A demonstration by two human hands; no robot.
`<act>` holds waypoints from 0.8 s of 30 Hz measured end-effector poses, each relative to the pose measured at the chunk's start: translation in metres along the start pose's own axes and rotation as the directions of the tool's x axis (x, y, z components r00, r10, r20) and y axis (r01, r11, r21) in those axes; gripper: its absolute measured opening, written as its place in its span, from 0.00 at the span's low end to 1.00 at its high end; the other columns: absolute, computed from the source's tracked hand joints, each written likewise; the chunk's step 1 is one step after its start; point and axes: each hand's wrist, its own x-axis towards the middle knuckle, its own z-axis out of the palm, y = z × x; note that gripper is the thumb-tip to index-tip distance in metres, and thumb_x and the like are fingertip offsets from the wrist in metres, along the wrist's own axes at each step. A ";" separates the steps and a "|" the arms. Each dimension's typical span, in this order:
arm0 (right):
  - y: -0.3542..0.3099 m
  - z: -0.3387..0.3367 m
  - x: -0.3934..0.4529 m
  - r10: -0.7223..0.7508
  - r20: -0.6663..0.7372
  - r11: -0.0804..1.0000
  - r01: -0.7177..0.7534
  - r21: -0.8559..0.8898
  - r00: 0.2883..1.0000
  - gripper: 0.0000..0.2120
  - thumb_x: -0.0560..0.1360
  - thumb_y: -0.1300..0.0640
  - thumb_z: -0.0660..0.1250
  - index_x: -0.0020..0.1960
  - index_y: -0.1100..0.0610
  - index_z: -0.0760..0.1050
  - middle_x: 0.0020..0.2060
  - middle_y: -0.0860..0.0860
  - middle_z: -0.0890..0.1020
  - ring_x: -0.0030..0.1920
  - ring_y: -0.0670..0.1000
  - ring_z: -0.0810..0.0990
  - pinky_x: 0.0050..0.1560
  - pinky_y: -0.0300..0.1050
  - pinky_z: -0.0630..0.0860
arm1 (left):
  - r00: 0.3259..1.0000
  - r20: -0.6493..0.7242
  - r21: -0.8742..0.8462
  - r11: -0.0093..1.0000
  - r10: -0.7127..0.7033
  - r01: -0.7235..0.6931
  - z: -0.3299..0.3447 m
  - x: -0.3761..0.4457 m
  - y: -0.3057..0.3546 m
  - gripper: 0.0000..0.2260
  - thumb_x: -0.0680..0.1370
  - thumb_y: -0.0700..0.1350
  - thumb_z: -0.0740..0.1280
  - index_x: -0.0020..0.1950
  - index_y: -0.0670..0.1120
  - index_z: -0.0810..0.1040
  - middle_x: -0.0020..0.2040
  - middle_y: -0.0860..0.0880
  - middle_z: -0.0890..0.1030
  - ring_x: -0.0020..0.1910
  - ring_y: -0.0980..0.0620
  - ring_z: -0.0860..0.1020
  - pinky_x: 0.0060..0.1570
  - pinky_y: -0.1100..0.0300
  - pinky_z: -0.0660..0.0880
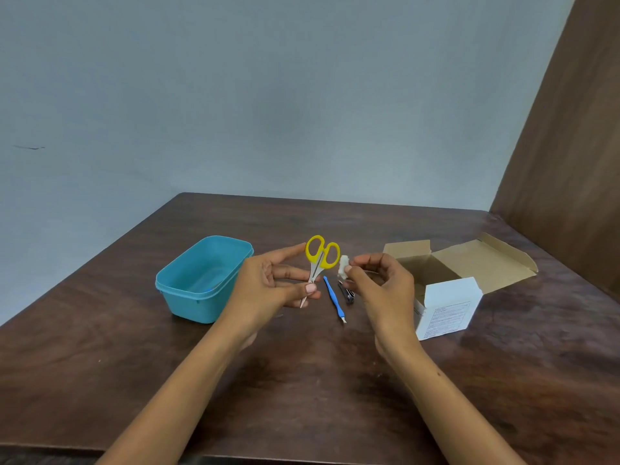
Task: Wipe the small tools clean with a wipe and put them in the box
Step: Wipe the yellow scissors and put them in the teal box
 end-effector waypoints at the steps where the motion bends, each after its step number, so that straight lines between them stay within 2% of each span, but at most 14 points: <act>1: -0.001 0.000 -0.001 -0.026 0.008 1.000 0.026 -0.015 1.000 0.08 0.70 0.67 0.71 0.39 0.55 0.78 0.37 0.51 0.83 0.41 0.50 0.83 0.45 0.47 0.81 | 1.000 -0.005 -0.001 1.000 0.004 -0.004 -0.001 -0.001 0.003 0.27 0.68 0.30 0.73 0.66 0.45 0.74 0.45 0.40 0.85 0.41 0.43 0.85 0.35 0.60 0.79; 6: 0.000 0.008 -0.009 -0.241 0.144 0.954 0.262 -0.149 0.960 0.07 0.70 0.59 0.74 0.36 0.54 0.77 0.32 0.46 0.81 0.35 0.45 0.80 0.36 0.36 0.77 | 0.999 -0.035 0.016 1.000 0.014 -0.014 -0.017 -0.007 0.026 0.25 0.68 0.28 0.71 0.63 0.45 0.75 0.44 0.38 0.84 0.39 0.44 0.85 0.35 0.61 0.80; 9: 0.005 0.014 -0.013 -0.397 0.292 0.854 0.467 -0.230 0.870 0.06 0.70 0.62 0.74 0.37 0.58 0.77 0.34 0.49 0.80 0.36 0.45 0.79 0.35 0.34 0.76 | 0.997 -0.076 0.070 0.997 0.017 -0.011 -0.035 -0.009 0.041 0.26 0.68 0.27 0.71 0.63 0.44 0.75 0.41 0.40 0.85 0.36 0.47 0.85 0.34 0.63 0.80; 11: 0.006 0.016 -0.014 -0.449 0.350 0.805 0.542 -0.241 0.822 0.07 0.69 0.65 0.74 0.37 0.58 0.76 0.35 0.49 0.79 0.36 0.44 0.77 0.35 0.31 0.74 | 0.994 -0.105 0.126 0.992 0.011 0.003 -0.049 -0.009 0.050 0.27 0.68 0.28 0.72 0.64 0.44 0.75 0.42 0.40 0.85 0.37 0.47 0.85 0.35 0.62 0.81; 14: 0.006 0.016 -0.012 -0.480 0.366 0.776 0.581 -0.247 0.797 0.08 0.69 0.64 0.74 0.37 0.57 0.76 0.35 0.49 0.79 0.36 0.45 0.78 0.35 0.32 0.75 | 0.989 -0.143 0.178 0.983 -0.030 0.056 -0.069 -0.010 0.059 0.25 0.68 0.28 0.72 0.62 0.44 0.76 0.41 0.43 0.85 0.37 0.48 0.85 0.35 0.63 0.81; 19: 0.009 0.015 -0.011 -0.488 0.368 0.763 0.592 -0.259 0.791 0.07 0.69 0.62 0.74 0.37 0.56 0.76 0.35 0.49 0.80 0.36 0.46 0.79 0.35 0.33 0.77 | 0.976 -0.155 0.284 0.939 -0.152 0.192 -0.093 -0.007 0.060 0.23 0.68 0.30 0.73 0.62 0.40 0.77 0.41 0.40 0.85 0.37 0.48 0.85 0.34 0.64 0.80; 24: 0.009 0.014 -0.010 -0.483 0.377 0.763 0.591 -0.261 0.790 0.07 0.69 0.63 0.75 0.37 0.56 0.77 0.35 0.48 0.80 0.37 0.45 0.80 0.35 0.33 0.77 | 0.955 -0.249 0.346 0.906 -0.164 0.245 -0.105 -0.001 0.053 0.22 0.68 0.28 0.73 0.61 0.37 0.76 0.40 0.40 0.84 0.32 0.51 0.84 0.31 0.66 0.79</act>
